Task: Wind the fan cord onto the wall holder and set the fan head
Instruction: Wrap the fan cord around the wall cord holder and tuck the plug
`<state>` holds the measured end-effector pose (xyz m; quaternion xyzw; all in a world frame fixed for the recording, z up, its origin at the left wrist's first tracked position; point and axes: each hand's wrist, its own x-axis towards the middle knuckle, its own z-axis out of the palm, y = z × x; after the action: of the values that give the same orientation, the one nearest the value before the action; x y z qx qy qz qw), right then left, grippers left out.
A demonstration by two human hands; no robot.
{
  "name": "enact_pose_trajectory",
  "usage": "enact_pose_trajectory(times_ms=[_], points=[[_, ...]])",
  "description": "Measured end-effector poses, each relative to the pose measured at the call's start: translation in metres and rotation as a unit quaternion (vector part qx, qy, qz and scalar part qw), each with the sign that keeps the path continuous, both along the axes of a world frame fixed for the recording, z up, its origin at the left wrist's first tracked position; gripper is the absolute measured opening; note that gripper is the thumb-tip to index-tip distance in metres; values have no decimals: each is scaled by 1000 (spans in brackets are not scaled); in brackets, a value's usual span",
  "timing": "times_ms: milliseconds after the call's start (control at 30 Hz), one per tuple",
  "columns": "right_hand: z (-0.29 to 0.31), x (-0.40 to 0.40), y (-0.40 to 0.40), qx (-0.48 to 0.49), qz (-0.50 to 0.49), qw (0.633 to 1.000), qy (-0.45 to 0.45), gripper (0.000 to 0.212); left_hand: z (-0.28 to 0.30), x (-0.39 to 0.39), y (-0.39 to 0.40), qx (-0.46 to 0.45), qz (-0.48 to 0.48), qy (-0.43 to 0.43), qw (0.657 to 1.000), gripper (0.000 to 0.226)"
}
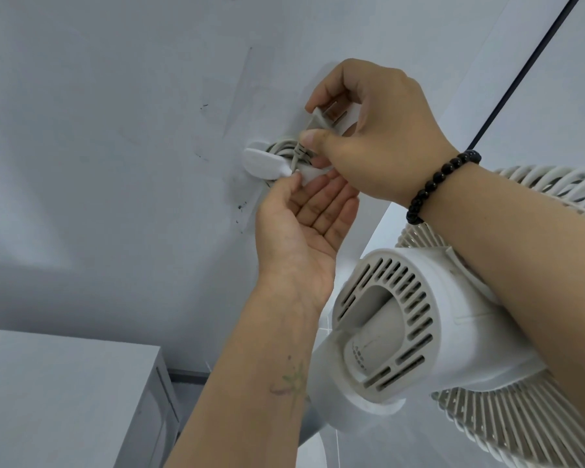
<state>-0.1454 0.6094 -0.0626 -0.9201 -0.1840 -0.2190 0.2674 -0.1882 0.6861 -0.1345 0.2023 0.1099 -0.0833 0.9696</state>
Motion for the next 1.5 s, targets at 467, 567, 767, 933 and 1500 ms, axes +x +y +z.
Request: enact_pose_trajectory(times_ms=[467,567,767,933,1500], points=[[0,-1,2,-8,-32,999,0,21,-5,6,7,-16,-15,-18,1000,24],[0,-1,1,-5,-32,999,0,20,-6,6,7,-18,-11,-22,1000,25],[0,1,-1,-8,-29,1000,-1,20,-7,6,3,-15,1,-32,999,26],[0,1,-1,-11,-27,1000,-3,20,-6,7,3,49,15,-52,997,26],[-1,-1,1,-34,13,999,-24,22,1,9,7,206,30,-42,977,26]])
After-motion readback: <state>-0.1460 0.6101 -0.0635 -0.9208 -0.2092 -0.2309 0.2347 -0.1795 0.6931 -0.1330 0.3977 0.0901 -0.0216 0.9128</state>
